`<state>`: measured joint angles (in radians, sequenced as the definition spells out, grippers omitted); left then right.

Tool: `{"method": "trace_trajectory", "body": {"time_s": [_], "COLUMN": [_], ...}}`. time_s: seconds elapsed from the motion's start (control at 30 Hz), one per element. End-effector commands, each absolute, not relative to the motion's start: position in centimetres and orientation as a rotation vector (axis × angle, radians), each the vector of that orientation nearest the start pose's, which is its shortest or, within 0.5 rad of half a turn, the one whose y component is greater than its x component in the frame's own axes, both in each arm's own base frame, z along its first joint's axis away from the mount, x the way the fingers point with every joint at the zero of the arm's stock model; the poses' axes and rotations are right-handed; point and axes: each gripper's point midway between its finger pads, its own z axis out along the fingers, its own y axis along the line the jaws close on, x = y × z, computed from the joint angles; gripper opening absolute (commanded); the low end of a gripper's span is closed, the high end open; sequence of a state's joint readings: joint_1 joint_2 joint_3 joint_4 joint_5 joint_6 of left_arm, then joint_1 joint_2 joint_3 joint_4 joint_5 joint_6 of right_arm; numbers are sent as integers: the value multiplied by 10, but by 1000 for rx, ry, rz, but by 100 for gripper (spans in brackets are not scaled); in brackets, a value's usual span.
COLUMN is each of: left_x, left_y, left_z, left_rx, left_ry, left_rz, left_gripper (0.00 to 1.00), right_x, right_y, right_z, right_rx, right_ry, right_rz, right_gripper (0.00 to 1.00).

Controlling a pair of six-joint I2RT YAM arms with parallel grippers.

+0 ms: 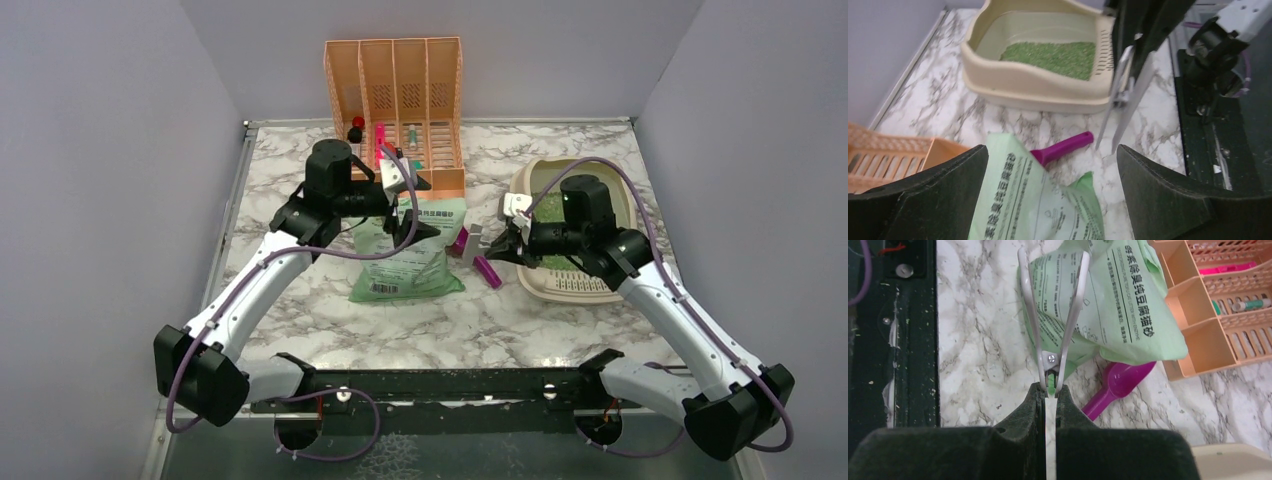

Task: Fill the litter box with clean litter
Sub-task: Adjust the clamp at the center of the board.

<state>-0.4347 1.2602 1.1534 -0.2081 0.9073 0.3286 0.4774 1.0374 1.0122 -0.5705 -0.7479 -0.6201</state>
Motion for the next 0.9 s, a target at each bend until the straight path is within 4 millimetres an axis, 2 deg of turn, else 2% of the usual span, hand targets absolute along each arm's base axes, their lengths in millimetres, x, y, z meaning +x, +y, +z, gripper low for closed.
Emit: {"method": "trace_trajectory", "body": {"time_s": [0.0, 0.1, 0.3, 0.63, 0.87], "left_x": [230, 215, 205, 202, 206], "left_y": [-297, -305, -310, -328, -340], "left_z": [322, 324, 322, 324, 331], "left_rx": [1337, 1376, 1405, 1409, 1384], "left_ry": [1184, 1141, 1135, 1157, 1178], "left_rz": [-1082, -1103, -1159, -1187, -1184], "left_gripper": [99, 99, 99, 98, 83], "right_x": [212, 211, 208, 210, 209], "right_y": [244, 248, 256, 263, 265], "right_z": [267, 272, 284, 297, 297], "right_rx": [-1398, -1398, -1385, -1329, -1319], "right_ry": [1405, 1390, 1327, 1280, 1291], "right_rz": [835, 871, 928, 969, 1003], "right_gripper": [1, 1, 1, 6, 8]}}
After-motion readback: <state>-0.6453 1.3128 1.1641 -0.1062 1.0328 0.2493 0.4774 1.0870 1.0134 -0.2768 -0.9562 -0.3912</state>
